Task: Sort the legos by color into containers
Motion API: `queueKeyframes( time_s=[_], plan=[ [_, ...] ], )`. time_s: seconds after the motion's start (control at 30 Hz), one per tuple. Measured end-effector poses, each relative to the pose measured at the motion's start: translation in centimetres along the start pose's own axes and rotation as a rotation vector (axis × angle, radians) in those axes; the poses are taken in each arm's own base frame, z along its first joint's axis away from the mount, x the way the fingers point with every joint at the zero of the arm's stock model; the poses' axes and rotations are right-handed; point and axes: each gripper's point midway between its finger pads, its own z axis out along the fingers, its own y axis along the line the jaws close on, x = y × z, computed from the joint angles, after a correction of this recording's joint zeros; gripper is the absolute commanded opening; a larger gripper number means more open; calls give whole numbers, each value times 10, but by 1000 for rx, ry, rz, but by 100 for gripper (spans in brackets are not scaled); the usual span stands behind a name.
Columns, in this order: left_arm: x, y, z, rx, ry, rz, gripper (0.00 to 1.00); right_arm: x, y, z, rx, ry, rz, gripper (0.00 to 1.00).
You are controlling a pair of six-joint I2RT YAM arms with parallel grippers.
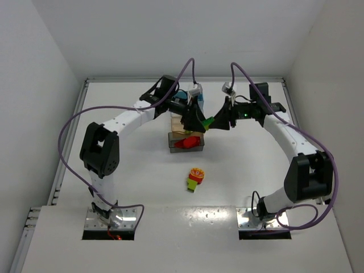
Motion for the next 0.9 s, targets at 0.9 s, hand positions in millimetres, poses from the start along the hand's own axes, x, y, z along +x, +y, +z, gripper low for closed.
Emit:
queueKeyframes(
  time_s=[0.9],
  plan=[
    [-11, -7, -2, 0, 3, 41, 66, 11, 3, -1, 4, 16, -14, 6]
  ],
)
